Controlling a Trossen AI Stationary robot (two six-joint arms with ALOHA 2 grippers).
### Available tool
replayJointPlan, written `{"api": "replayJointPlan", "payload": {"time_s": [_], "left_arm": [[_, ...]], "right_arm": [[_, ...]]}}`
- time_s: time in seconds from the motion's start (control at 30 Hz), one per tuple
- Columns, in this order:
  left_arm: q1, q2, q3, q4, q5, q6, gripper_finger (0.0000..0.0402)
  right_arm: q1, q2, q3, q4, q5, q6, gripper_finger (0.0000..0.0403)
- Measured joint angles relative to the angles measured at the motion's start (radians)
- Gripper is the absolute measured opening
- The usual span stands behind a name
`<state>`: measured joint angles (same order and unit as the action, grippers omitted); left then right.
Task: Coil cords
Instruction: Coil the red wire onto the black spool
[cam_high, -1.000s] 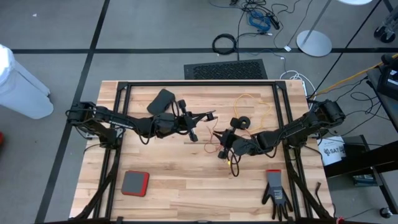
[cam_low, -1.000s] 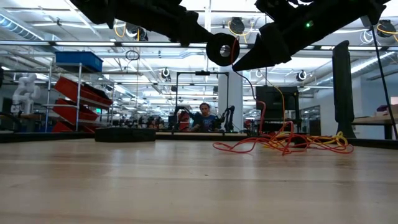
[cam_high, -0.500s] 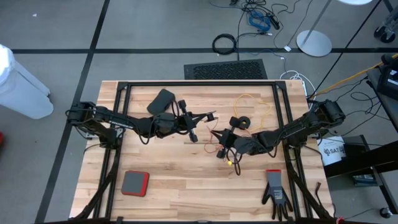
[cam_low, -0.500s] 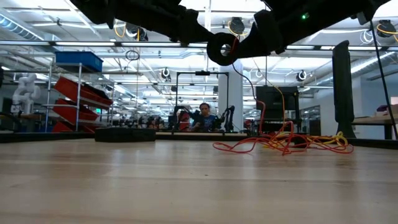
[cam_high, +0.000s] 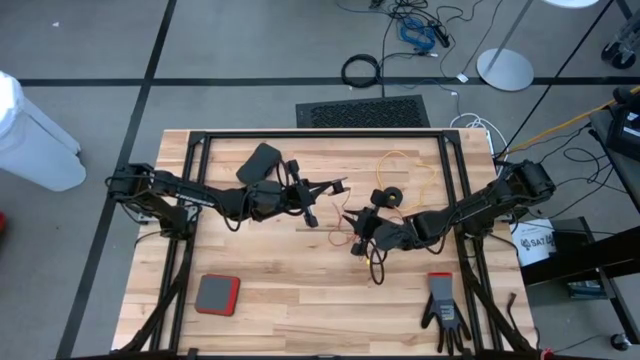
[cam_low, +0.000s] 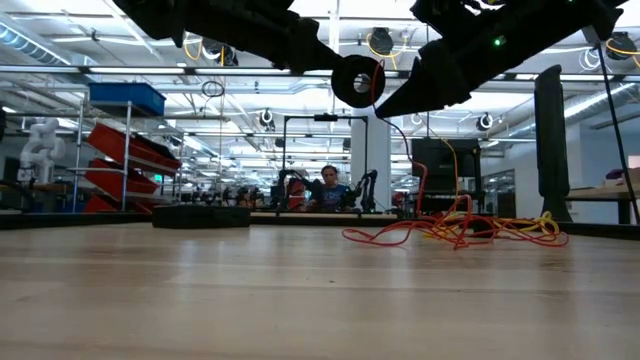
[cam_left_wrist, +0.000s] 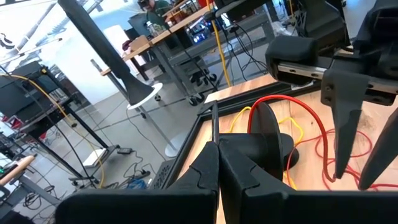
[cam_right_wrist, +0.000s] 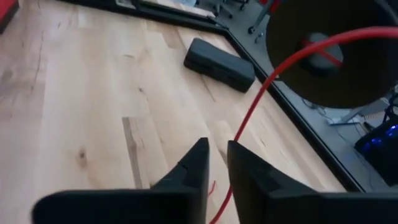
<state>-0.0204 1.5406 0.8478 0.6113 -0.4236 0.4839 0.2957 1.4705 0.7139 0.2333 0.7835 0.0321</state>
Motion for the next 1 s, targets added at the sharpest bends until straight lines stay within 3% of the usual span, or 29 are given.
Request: {"api": "replayJointPlan", "payload": {"time_s": [0.2, 0.43, 0.7, 1.0], "left_arm": [[0.000, 0.000, 0.000, 0.000, 0.000, 0.000, 0.0000], [0.000, 0.000, 0.000, 0.001, 0.004, -0.005, 0.0000], [0.000, 0.000, 0.000, 0.001, 0.005, -0.005, 0.0000], [0.000, 0.000, 0.000, 0.000, 0.009, -0.005, 0.0000]], "right_arm": [[-0.004, 0.000, 0.000, -0.002, 0.004, -0.005, 0.0090], [-0.031, 0.000, 0.000, -0.001, -0.001, -0.017, 0.0104], [-0.081, 0.084, 0.000, 0.081, -0.055, -0.073, 0.0103], [-0.068, 0.104, 0.001, 0.130, -0.045, -0.104, 0.0054]]}}
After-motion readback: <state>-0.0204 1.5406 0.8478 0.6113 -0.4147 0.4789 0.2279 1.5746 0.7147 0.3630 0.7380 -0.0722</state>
